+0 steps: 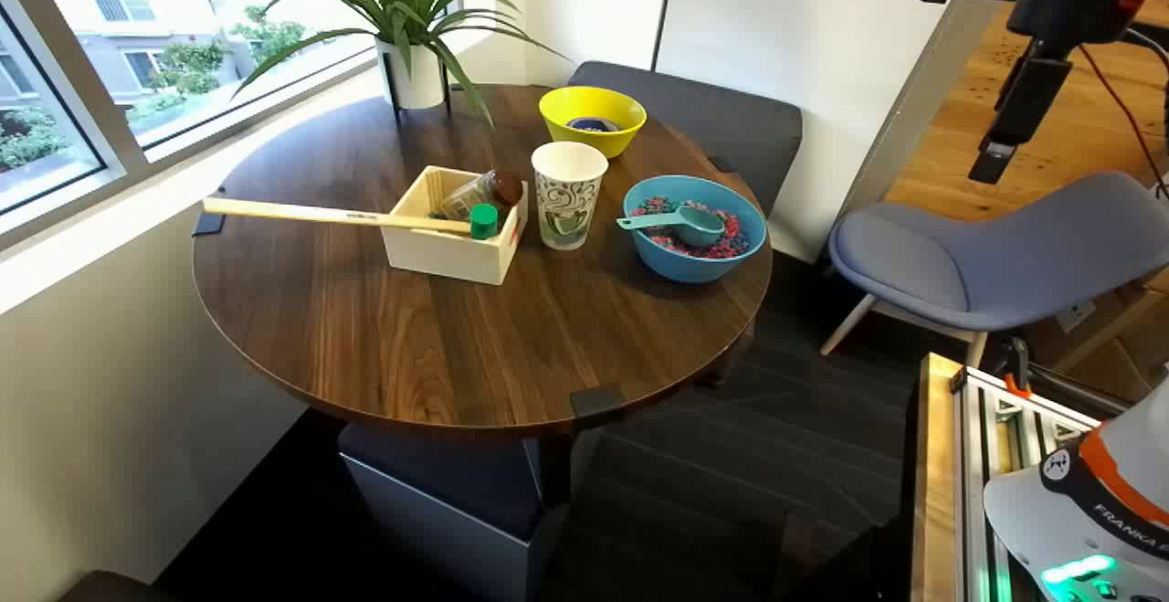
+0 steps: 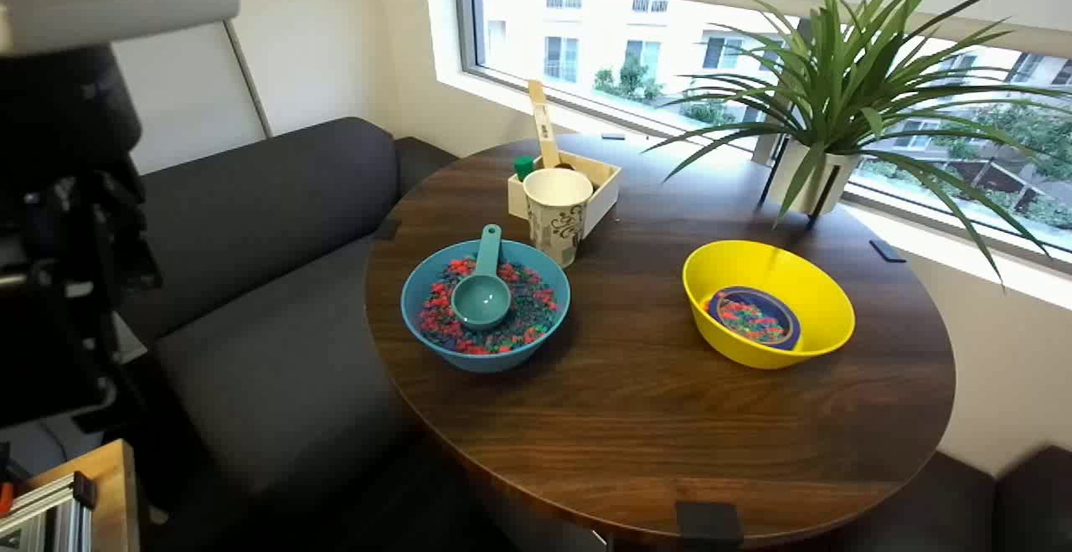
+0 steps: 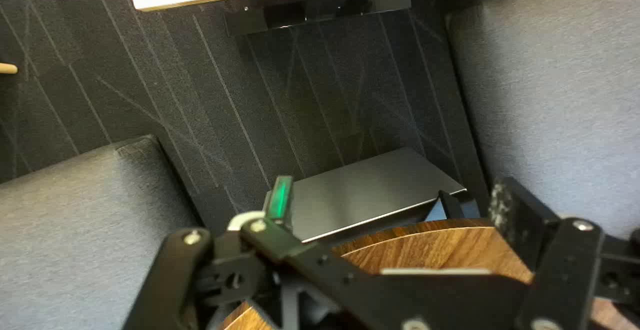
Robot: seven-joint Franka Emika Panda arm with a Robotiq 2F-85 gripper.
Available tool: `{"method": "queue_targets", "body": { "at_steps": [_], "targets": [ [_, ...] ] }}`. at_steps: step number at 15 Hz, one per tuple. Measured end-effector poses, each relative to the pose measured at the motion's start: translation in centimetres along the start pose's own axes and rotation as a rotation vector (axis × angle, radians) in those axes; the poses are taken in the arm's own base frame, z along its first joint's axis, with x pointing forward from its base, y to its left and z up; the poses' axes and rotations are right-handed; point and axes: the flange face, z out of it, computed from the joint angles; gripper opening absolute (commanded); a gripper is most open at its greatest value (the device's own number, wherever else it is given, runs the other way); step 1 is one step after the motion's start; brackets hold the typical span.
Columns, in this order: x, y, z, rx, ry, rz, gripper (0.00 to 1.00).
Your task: Put the green block in the yellow bowl
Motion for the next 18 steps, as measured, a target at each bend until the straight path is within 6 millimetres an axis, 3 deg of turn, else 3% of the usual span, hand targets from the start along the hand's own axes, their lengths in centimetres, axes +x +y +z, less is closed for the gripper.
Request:
{"method": "queue_targets", "body": {
  "at_steps": [13,15,18],
  "targets": [
    [0.2,0.1,-0.4,-0.008,0.008,0.0,1.0],
    [1.0,0.3,-2.2,-0.044,0.036,0.002,1.0],
    [3.8,0.7,-6.6,-0.128,0.092,0.002,1.0]
  ]
}}
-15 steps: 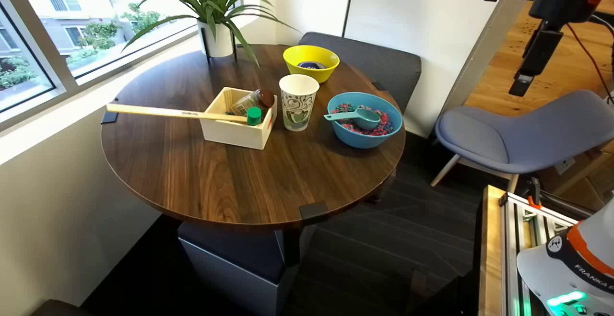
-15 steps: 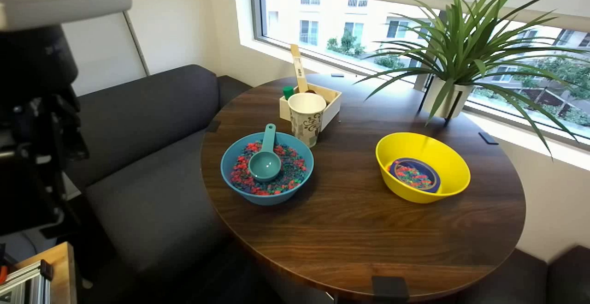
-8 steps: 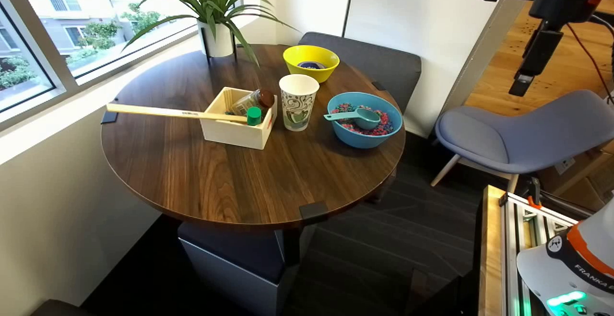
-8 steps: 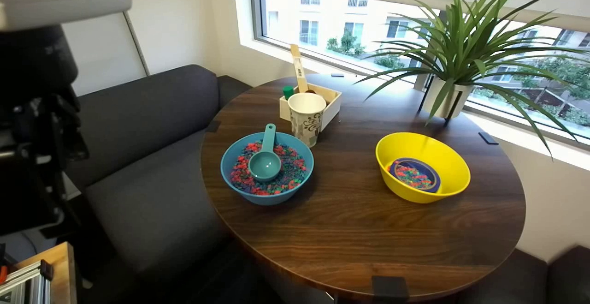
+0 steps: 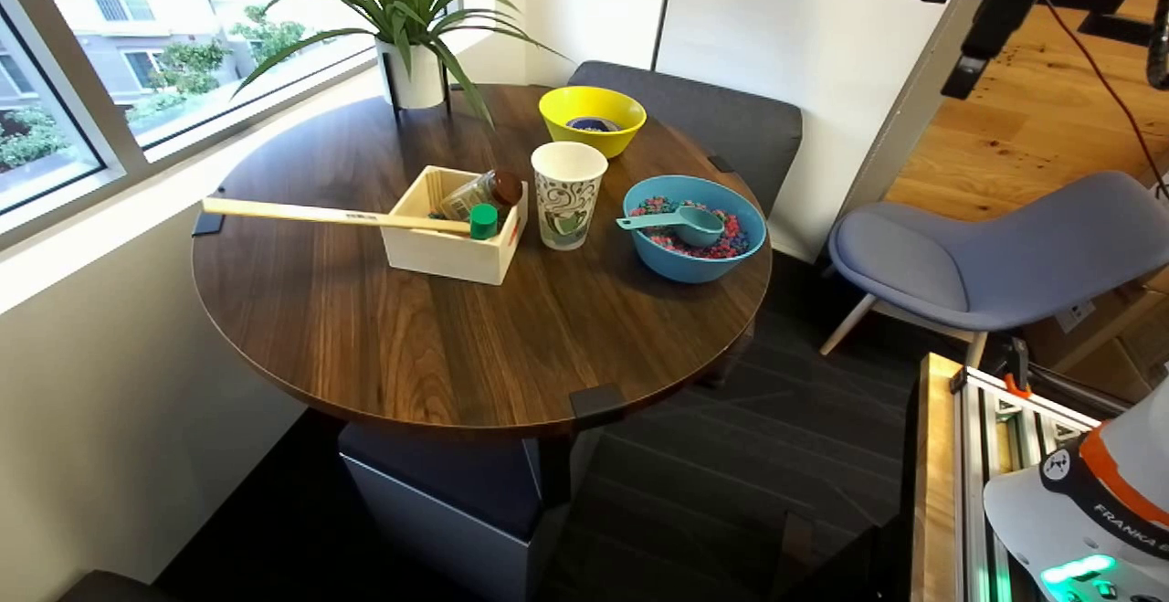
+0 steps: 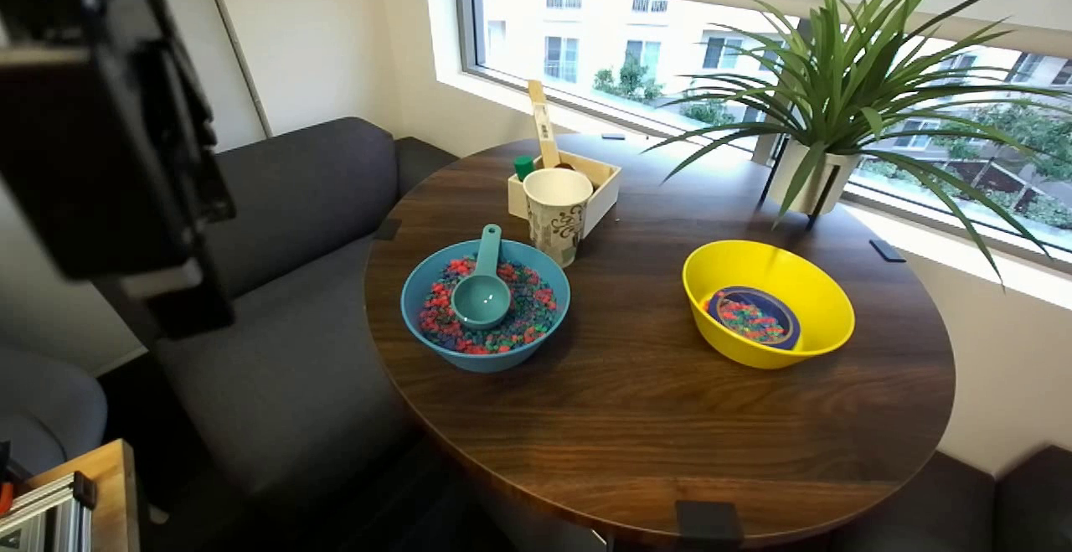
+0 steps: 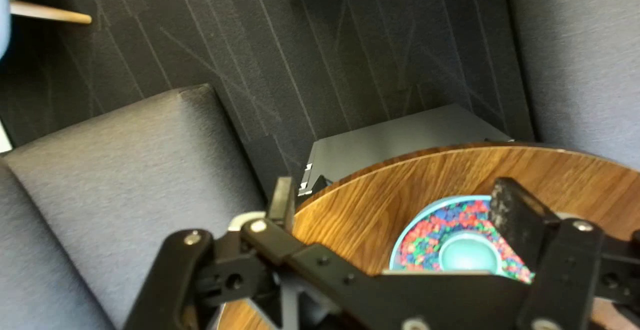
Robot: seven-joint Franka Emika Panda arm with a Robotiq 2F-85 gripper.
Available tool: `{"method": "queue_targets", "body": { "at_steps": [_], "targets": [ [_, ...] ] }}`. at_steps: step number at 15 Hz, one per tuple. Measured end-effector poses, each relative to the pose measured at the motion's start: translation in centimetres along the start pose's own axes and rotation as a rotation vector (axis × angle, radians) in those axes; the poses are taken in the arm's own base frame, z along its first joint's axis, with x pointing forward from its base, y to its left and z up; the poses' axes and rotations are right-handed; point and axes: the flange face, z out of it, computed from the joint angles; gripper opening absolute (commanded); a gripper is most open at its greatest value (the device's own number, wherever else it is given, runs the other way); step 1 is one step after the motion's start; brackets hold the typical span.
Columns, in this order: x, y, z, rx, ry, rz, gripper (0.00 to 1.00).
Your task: Put the green block in the yellow bowl
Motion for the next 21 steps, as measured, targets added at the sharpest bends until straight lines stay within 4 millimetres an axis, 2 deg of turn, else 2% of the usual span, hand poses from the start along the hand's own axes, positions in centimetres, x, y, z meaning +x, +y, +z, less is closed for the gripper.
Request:
{"method": "queue_targets", "body": {
  "at_steps": [2,4,8,9,11,16,18,21],
  "targets": [
    [3.1,-0.5,-2.1,-0.05,0.019,-0.066,1.0],
    [6.8,-2.3,-3.1,-0.065,0.021,-0.168,1.0],
    [14.3,-7.9,-3.0,-0.077,0.004,-0.382,1.0],
    [15.5,-8.7,-2.5,-0.079,-0.004,-0.395,1.0],
    [15.8,-8.7,-2.1,-0.078,-0.012,-0.39,1.0],
    [15.1,-7.9,-3.4,-0.078,0.021,-0.377,1.0],
    [16.7,-8.6,-3.7,-0.08,0.055,-0.386,1.0],
    [21.0,-11.8,-3.6,-0.097,0.087,-0.456,1.0]
  ]
}}
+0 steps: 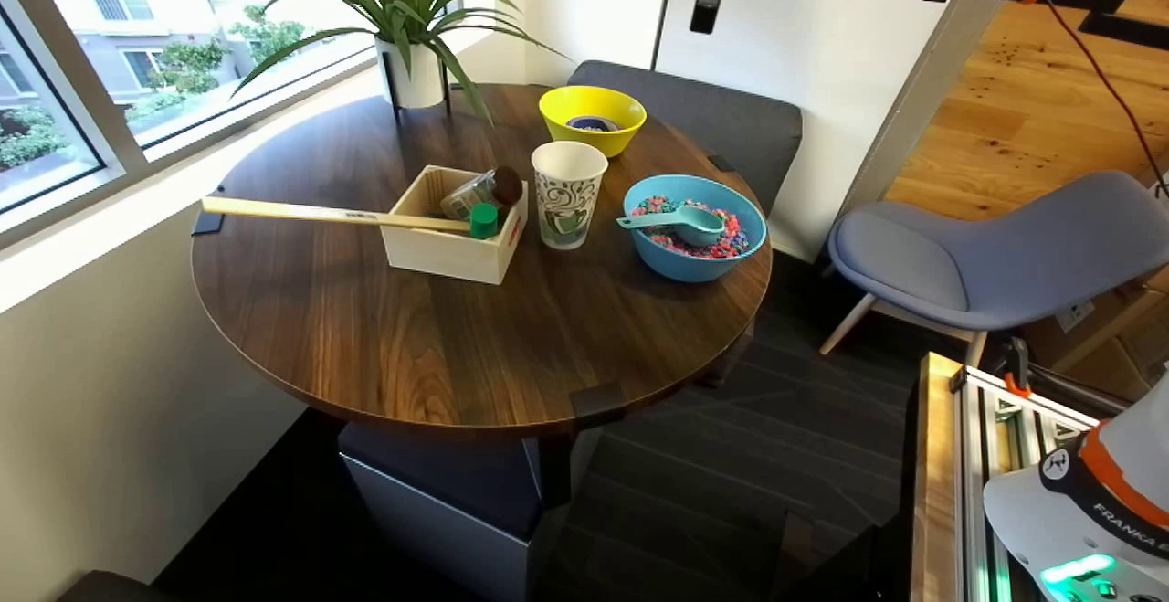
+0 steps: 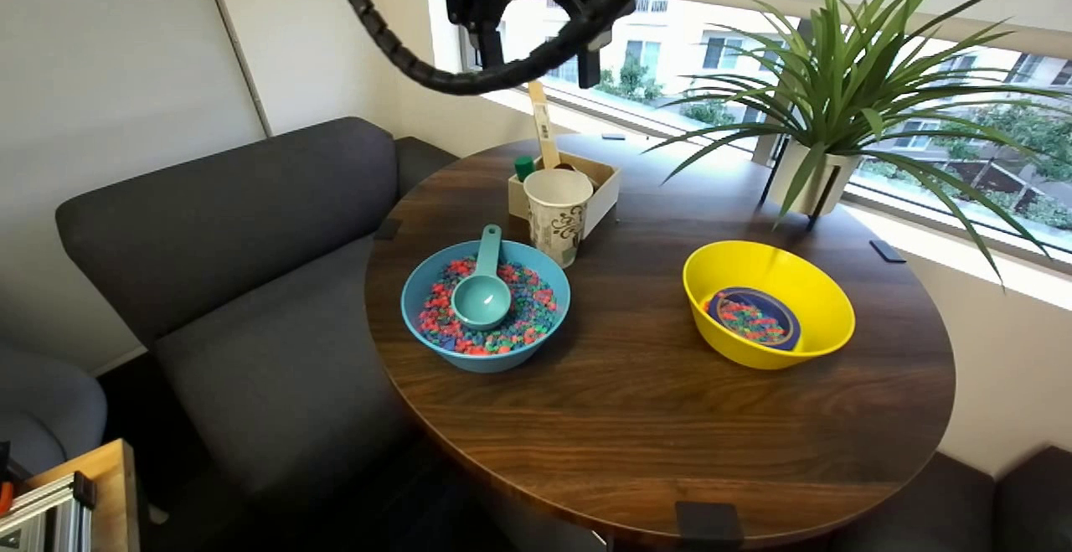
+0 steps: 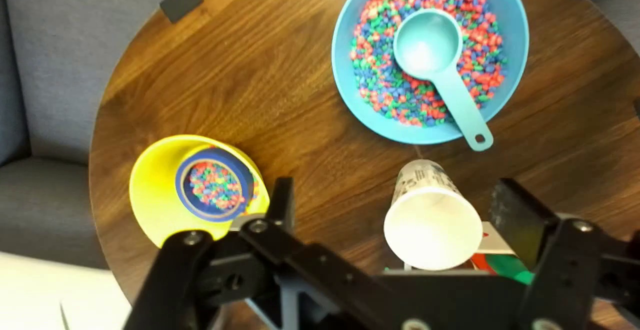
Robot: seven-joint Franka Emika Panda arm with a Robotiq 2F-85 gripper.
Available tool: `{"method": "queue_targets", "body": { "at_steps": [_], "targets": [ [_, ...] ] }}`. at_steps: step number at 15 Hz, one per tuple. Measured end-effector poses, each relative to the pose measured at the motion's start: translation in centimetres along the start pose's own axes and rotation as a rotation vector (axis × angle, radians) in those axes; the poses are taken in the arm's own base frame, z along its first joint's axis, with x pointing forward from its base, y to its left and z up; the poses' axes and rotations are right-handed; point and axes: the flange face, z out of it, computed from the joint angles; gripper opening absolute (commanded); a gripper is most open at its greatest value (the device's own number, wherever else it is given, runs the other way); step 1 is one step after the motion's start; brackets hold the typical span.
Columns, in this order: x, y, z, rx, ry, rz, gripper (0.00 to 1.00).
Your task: Put the green block in the yellow bowl
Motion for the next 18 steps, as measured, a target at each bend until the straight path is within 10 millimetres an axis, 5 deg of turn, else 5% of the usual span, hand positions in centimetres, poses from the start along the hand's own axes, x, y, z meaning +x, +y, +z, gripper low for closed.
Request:
{"method": "queue_targets", "body": {
  "at_steps": [4,7,15,18],
  "targets": [
    [7.0,-3.4,1.8,0.015,0.013,-0.184,1.0],
    [10.3,-5.5,3.7,0.043,-0.015,-0.303,1.0],
    [11.7,-5.5,3.6,0.047,0.013,-0.323,1.0],
    [13.7,-8.5,4.4,0.066,0.068,-0.365,1.0]
  ]
}}
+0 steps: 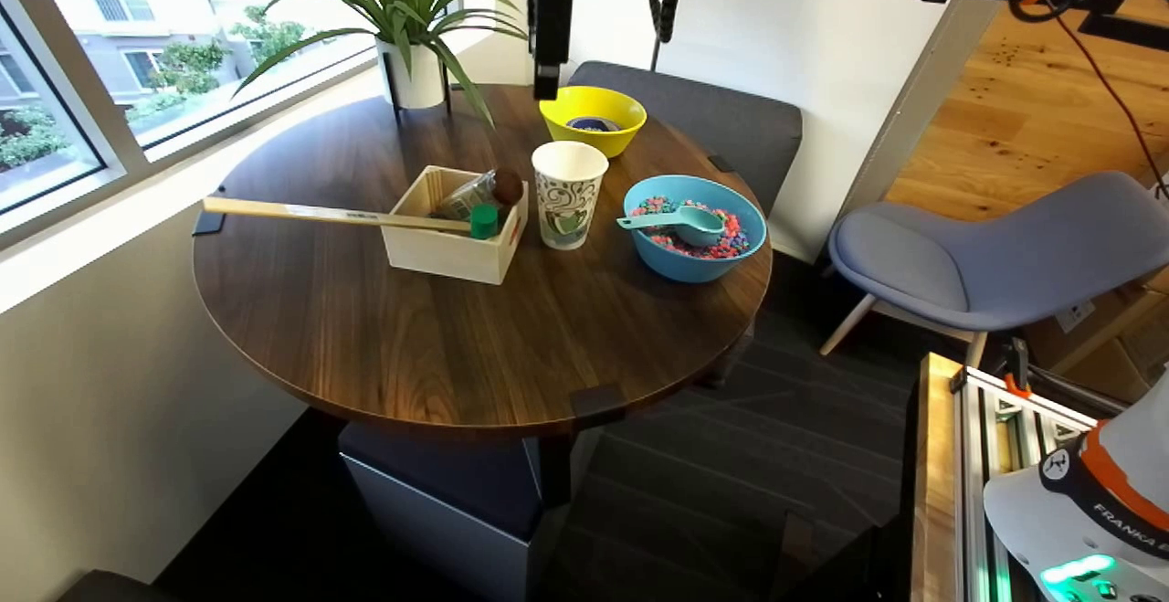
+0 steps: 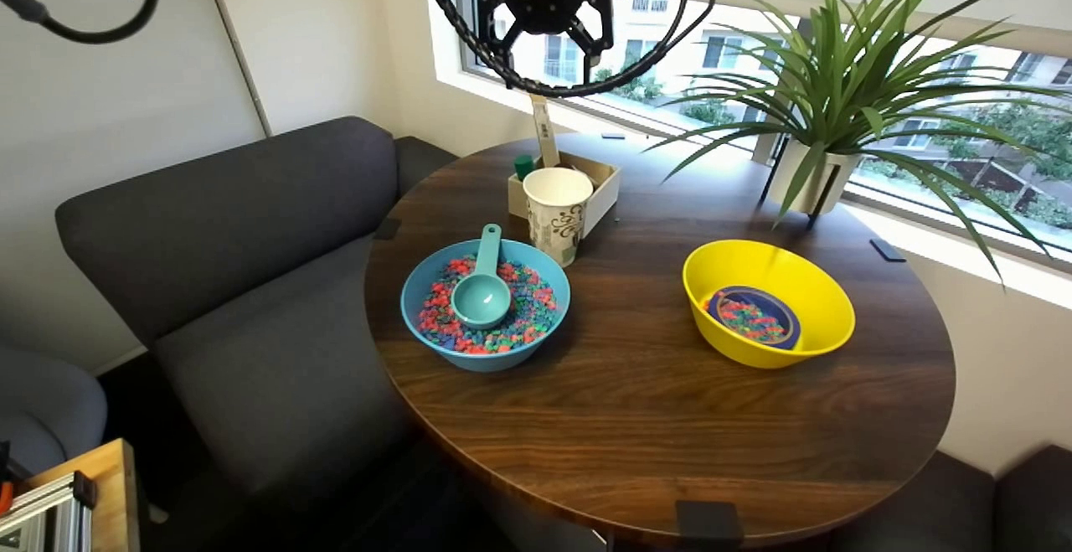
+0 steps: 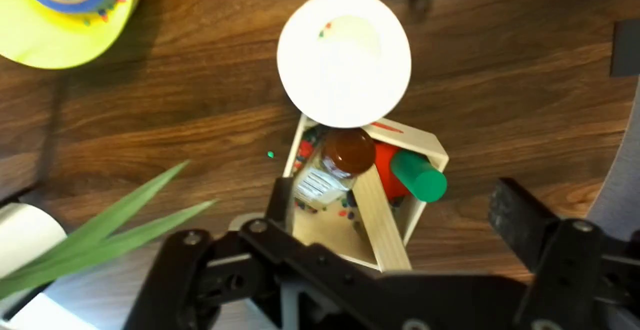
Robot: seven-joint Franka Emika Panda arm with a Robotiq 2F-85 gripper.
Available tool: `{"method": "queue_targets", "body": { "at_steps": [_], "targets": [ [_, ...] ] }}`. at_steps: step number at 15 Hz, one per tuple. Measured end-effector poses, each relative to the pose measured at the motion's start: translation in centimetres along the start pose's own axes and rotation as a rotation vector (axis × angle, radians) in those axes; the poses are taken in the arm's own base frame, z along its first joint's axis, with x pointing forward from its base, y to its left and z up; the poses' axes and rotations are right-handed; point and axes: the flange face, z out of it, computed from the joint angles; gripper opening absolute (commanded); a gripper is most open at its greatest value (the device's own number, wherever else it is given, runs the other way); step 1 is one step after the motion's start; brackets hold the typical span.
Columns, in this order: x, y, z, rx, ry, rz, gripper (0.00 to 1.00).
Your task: Put the green block in the yellow bowl
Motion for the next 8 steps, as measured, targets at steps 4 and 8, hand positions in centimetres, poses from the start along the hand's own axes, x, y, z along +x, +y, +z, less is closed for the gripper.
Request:
{"method": "queue_targets", "body": {
  "at_steps": [4,8],
  "targets": [
    [3.8,-4.2,3.6,0.082,0.02,-0.021,1.0],
    [4.7,-4.8,7.0,0.125,-0.015,0.068,1.0]
  ]
}}
